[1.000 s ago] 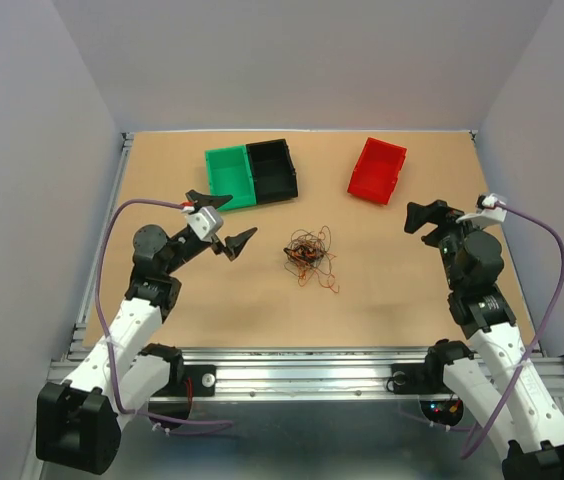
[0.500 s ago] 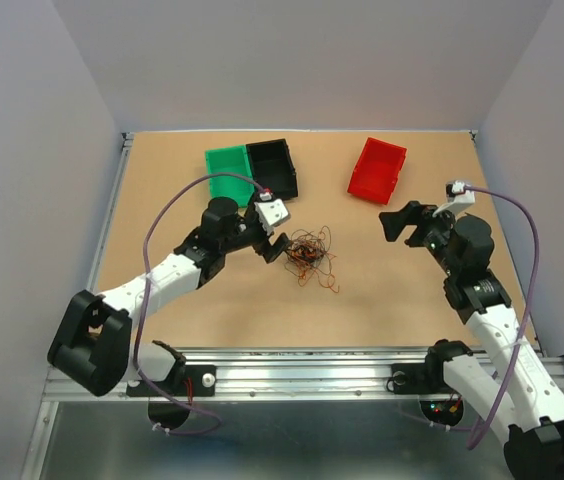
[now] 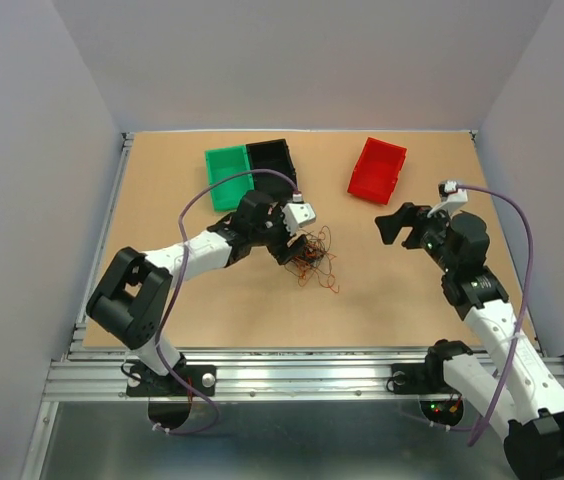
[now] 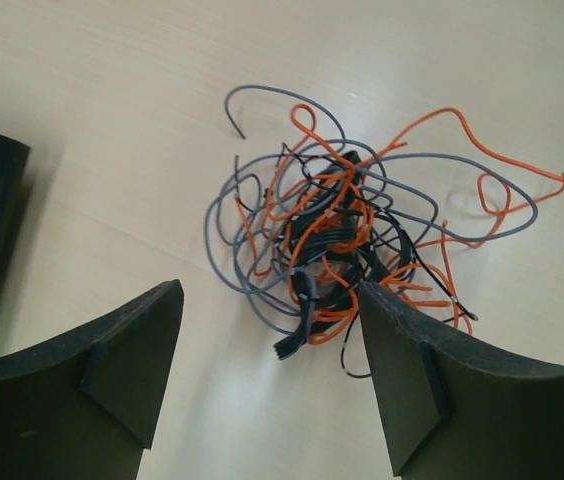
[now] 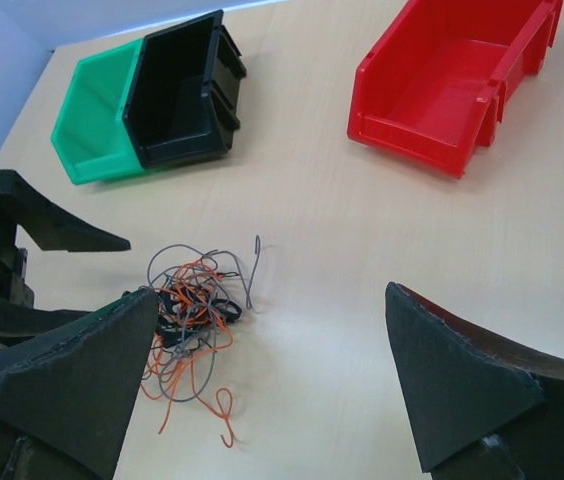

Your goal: Untangle the cables

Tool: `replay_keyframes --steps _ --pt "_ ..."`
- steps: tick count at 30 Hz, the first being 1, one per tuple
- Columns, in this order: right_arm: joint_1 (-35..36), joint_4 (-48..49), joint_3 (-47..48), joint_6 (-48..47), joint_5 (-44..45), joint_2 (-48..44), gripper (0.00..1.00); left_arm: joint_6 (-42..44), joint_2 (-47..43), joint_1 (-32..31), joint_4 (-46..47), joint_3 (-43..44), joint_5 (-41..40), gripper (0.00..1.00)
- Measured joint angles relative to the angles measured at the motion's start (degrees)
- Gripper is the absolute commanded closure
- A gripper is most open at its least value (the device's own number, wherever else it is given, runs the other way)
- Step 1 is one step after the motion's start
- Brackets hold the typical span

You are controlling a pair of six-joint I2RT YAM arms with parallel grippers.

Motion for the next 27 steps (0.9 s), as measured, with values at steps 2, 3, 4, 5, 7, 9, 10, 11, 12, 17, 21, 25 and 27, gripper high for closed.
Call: replay_keyframes --steps 2,3,4,5,7,9,10,11,12,17,21,25,27 --pt "0.0 0.0 0.0 -0.13 -0.15 0.68 0.01 0.57 1.77 -1.11 -1.88 1.07 -0.02 0.33" --pt "0.0 0.0 0.0 -0.17 -0.2 1.03 0.01 1.01 2.82 -1.55 -2.95 1.88 0.02 0.38" --pt "0.0 0.0 0.02 -0.31 -0.37 1.66 0.01 1.31 3.87 -1.88 -3.96 2.73 0.04 0.52" --pt "0.0 0.0 0.02 -0.39 -0.63 2.25 0.02 1.55 4.87 -2.19 -4.57 3.52 0.09 0.62" --pt "0.0 -0.02 0.09 -0.59 -1.73 3.87 0.04 2.03 6.54 -2.51 -5.81 4.61 0.11 0.94" --pt "0.0 0.09 0.26 -0.74 -3.56 5.79 0.07 2.38 7.65 -2.56 -6.93 5.25 -0.07 1.0" --pt "0.0 0.24 0.31 -0.79 -4.26 6.75 0.08 2.38 7.85 -2.54 -7.19 5.29 -0.11 1.0" --pt "0.0 0.44 0.31 -0.87 -5.07 7.72 0.11 2.4 7.85 -2.54 -7.65 5.29 -0.09 1.0" --pt "0.02 0.7 0.28 -0.87 -6.01 8.94 0.12 2.43 7.82 -2.49 -7.85 5.29 -0.09 1.0" --pt "1.01 4.63 0.26 -0.83 -11.02 14.01 0.15 1.75 7.69 -1.11 -7.82 5.29 1.25 1.0" --pt "5.46 8.39 0.26 -1.36 -14.03 18.71 0.18 1.07 6.71 0.85 -7.82 5.29 2.91 1.0" --pt "9.16 10.6 0.33 -2.54 -15.85 24.11 0.23 0.96 6.14 1.62 -7.78 5.29 3.85 1.0" --pt "9.94 11.37 0.42 -2.97 -16.63 27.41 0.23 0.92 5.9 1.68 -7.78 5.27 4.33 1.0"
